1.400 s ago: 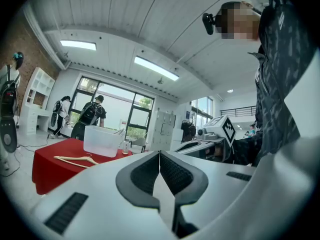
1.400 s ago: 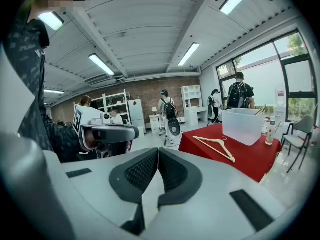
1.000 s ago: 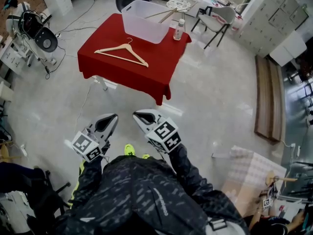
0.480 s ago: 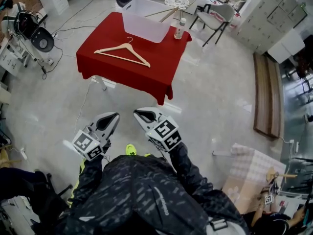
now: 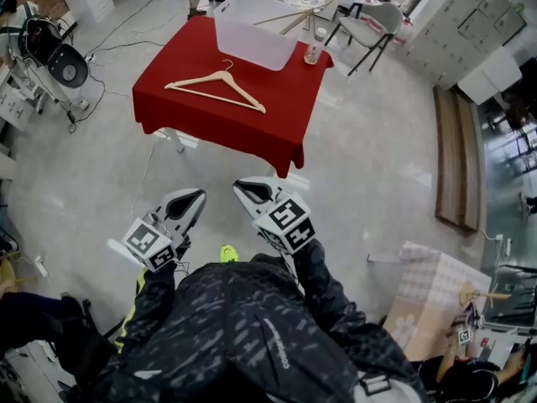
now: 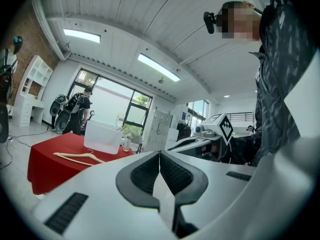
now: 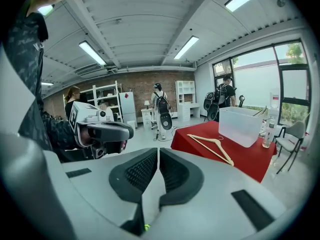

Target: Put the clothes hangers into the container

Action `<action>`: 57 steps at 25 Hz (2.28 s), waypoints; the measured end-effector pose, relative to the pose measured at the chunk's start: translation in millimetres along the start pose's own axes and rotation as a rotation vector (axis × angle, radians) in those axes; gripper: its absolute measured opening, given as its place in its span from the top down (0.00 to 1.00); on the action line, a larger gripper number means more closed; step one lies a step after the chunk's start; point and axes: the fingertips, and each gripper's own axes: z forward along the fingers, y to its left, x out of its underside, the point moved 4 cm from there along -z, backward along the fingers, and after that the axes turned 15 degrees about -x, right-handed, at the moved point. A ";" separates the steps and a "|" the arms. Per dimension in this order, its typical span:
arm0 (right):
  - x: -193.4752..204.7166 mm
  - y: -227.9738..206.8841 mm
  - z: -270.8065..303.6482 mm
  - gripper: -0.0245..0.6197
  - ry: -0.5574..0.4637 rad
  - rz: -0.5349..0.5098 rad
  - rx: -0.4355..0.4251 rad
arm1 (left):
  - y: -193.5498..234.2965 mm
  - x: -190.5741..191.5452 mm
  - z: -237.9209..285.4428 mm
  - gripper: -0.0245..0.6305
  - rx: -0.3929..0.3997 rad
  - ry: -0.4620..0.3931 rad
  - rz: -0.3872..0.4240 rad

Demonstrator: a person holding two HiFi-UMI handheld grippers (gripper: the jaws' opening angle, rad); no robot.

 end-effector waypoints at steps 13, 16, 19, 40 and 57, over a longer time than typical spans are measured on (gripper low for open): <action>-11.0 -17.5 28.6 0.93 0.024 0.023 0.061 | 39.4 -4.9 -8.9 0.94 0.012 -0.002 -0.018; -14.4 -25.0 33.7 0.93 0.031 0.021 0.078 | 48.0 -4.3 -8.4 0.94 0.007 0.005 -0.024; -12.3 -34.6 40.5 0.92 0.056 0.021 0.065 | 56.0 -1.9 -4.6 0.94 -0.008 0.003 -0.030; -35.1 -168.5 104.7 0.88 0.096 0.044 0.008 | 150.8 -15.2 83.2 0.94 -0.100 0.028 -0.057; -55.3 -346.9 155.8 0.83 0.178 0.111 -0.025 | 250.4 -35.3 227.1 0.94 -0.140 0.068 -0.089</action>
